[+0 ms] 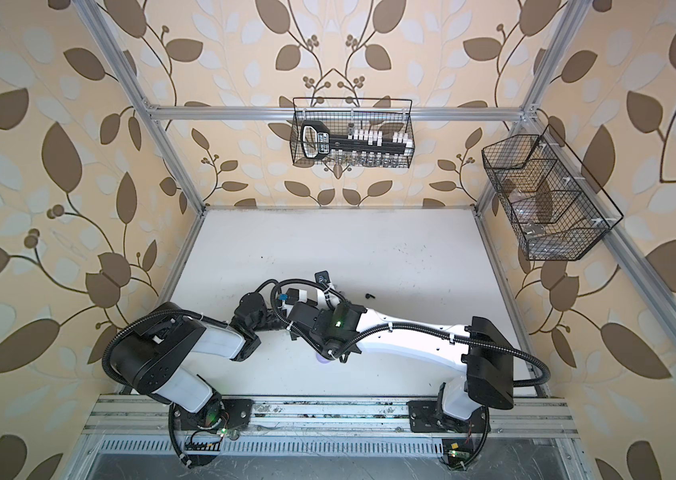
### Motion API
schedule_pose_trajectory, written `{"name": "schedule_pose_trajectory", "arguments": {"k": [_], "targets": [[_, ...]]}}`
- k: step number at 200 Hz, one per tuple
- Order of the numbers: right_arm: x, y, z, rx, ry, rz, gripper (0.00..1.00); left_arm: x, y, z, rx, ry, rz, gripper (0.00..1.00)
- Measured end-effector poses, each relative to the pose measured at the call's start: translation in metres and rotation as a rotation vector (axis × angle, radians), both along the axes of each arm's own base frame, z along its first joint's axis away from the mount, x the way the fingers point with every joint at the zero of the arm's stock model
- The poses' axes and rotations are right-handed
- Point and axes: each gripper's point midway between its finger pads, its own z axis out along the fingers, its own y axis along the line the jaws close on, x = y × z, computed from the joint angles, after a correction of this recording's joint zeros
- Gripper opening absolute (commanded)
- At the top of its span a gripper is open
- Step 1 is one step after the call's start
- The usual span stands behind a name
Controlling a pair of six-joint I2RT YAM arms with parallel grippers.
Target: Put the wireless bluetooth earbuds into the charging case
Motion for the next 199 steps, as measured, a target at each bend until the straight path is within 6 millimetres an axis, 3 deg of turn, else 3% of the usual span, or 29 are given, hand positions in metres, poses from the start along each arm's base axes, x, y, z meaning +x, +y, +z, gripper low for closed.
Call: {"name": "schedule_pose_trajectory", "arguments": {"k": [132, 199], "targets": [[-0.002, 0.008, 0.0, -0.006, -0.005, 0.025, 0.25, -0.005, 0.005, -0.001, 0.006, 0.002, 0.009, 0.0], [-0.006, 0.024, 0.013, 0.115, -0.003, 0.052, 0.3, -0.007, 0.006, 0.005, -0.004, -0.021, 0.007, 0.0]]}}
